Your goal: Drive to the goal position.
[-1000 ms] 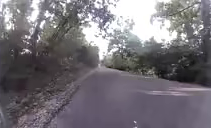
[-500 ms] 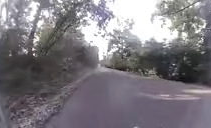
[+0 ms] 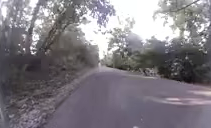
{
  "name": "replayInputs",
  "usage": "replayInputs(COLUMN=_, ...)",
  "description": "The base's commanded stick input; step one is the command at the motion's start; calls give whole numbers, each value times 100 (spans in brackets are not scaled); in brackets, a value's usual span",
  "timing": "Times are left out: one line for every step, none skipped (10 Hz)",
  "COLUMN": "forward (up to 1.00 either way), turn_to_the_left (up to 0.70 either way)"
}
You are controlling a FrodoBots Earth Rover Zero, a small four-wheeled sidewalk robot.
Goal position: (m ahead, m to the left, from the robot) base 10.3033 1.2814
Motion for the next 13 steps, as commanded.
replayInputs(forward=70, turn_to_the_left=6)
replayInputs(forward=70, turn_to_the_left=3)
replayInputs(forward=70, turn_to_the_left=3)
replayInputs(forward=70, turn_to_the_left=7)
replayInputs(forward=70, turn_to_the_left=23)
replayInputs(forward=70, turn_to_the_left=30)
replayInputs(forward=70, turn_to_the_left=29)
replayInputs(forward=70, turn_to_the_left=25)
replayInputs(forward=70, turn_to_the_left=13)
replayInputs(forward=70, turn_to_the_left=2)
replayInputs(forward=70, turn_to_the_left=2)
replayInputs(forward=70, turn_to_the_left=2)
replayInputs(forward=70, turn_to_the_left=1)
